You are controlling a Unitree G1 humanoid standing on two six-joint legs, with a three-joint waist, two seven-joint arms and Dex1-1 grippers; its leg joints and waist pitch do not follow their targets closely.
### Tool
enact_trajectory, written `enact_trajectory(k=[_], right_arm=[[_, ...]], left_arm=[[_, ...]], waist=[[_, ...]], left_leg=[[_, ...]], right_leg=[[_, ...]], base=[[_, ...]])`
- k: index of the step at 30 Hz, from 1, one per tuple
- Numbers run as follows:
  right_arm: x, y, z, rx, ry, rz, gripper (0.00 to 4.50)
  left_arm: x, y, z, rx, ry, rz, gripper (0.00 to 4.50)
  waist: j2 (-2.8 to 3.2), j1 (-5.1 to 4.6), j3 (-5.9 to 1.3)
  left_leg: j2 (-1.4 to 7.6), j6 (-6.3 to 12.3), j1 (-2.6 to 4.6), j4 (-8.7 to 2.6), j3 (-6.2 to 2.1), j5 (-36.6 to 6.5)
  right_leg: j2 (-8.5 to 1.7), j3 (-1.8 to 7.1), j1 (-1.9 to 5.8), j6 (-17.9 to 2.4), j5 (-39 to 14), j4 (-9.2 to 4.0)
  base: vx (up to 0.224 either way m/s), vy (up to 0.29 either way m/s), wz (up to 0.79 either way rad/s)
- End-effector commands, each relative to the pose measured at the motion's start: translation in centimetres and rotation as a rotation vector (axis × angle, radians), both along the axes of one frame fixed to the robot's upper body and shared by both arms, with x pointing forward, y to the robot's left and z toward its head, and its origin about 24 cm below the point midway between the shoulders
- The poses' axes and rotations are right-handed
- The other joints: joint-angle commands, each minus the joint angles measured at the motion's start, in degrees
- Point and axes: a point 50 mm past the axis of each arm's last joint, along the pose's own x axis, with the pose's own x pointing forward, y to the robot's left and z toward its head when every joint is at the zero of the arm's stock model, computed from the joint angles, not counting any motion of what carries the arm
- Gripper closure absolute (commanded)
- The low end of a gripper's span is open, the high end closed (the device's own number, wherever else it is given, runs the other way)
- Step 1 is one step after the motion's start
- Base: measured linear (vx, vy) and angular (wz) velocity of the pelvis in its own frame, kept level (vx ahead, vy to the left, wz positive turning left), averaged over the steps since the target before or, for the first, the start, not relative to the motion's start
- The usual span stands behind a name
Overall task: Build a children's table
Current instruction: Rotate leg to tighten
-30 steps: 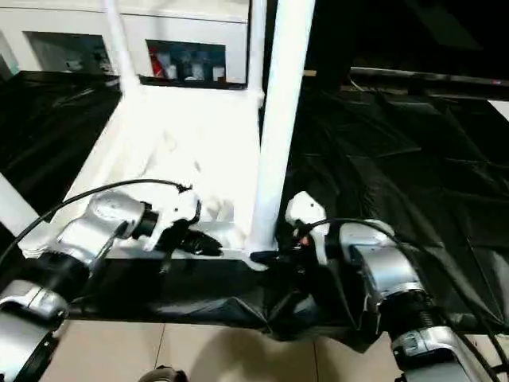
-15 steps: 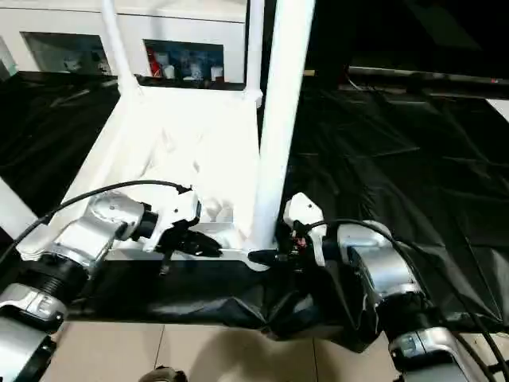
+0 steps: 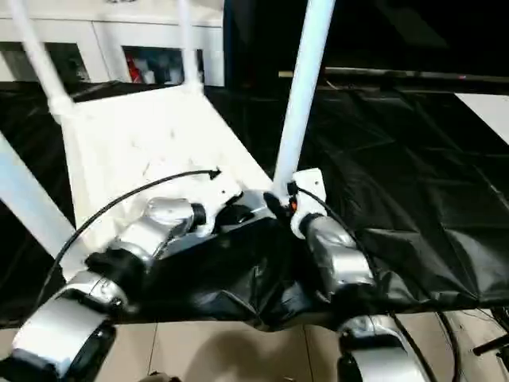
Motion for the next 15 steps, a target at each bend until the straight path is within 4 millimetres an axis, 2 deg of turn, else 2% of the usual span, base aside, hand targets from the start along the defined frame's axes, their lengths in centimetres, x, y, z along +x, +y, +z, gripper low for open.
enact_trajectory(k=[1, 5, 6, 9, 12, 14, 15], right_arm=[[-1.0, 3.0, -1.3, -0.016, 0.039, 0.154, 1.28], [-0.7, 2.7, -0.2, -0.017, -0.023, 0.218, 1.04], [-0.7, 2.7, -0.1, -0.019, -0.025, 0.227, 0.86], [-1.4, 1.7, 0.9, -0.035, -0.061, 0.434, 0.73], [-2.5, 0.5, 1.5, -0.051, -0.059, 0.62, 0.73], [-3.1, -0.1, 1.7, -0.049, -0.047, 0.691, 0.73], [-3.3, -0.5, 1.9, -0.048, -0.038, 0.723, 0.73]], left_arm=[[-0.3, -2.4, 1.0, -0.031, -0.032, -0.086, 4.5], [-0.2, -1.6, 1.0, -0.017, -0.03, -0.105, 4.5], [-0.2, -1.5, 1.0, -0.015, -0.029, -0.108, 4.5], [-0.5, 0.0, 0.9, -0.002, -0.002, -0.192, 4.5], [-1.2, 1.4, 1.0, -0.011, 0.035, -0.312, 4.5], [-1.7, 2.2, 1.0, -0.003, 0.058, -0.367, 4.5], [-2.0, 2.7, 1.1, 0.003, 0.066, -0.406, 4.5]], waist=[[-0.29, 0.07, -3.61], [-0.39, 0.1, -3.62], [-0.38, 0.1, -3.59], [-0.45, 0.24, -3.68], [-0.61, 0.47, -3.82], [-0.46, 0.91, -3.84], [-0.42, 1.0, -3.92]], left_leg=[[1.11, -0.79, 1.34, -4.42, -1.14, -22.21], [1.15, -0.2, 1.18, -4.46, -1.12, -21.47], [1.16, -0.13, 1.16, -4.48, -1.12, -21.38], [1.2, 0.81, 1.0, -4.37, -1.02, -20.32], [1.26, 2.09, 0.96, -4.12, -0.83, -18.25], [1.58, 3.36, 1.06, -3.97, -0.6, -16.57], [1.6, 3.43, 1.02, -3.95, -0.57, -15.8]], right_leg=[[-2.8, 1.83, 1.52, -9.14, -21.63, -5.83], [-2.74, 1.82, 1.74, -9.87, -20.17, -5.58], [-2.71, 1.8, 1.77, -9.94, -19.99, -5.57], [-2.69, 1.88, 2.07, -10.38, -17.63, -5.39], [-2.76, 1.95, 2.34, -11.89, -13.66, -4.89], [-2.65, 2.01, 2.3, -13.49, -10.55, -4.49], [-2.65, 1.97, 2.39, -13.81, -9.61, -4.32]], base=[[0.0, 0.0, 0.0], [0.0, 0.0, 0.0], [0.0, 0.0, 0.0], [0.0, 0.0, 0.0], [0.0, 0.0, 0.0], [0.0, 0.0, 0.0], [0.0, 0.0, 0.0]])
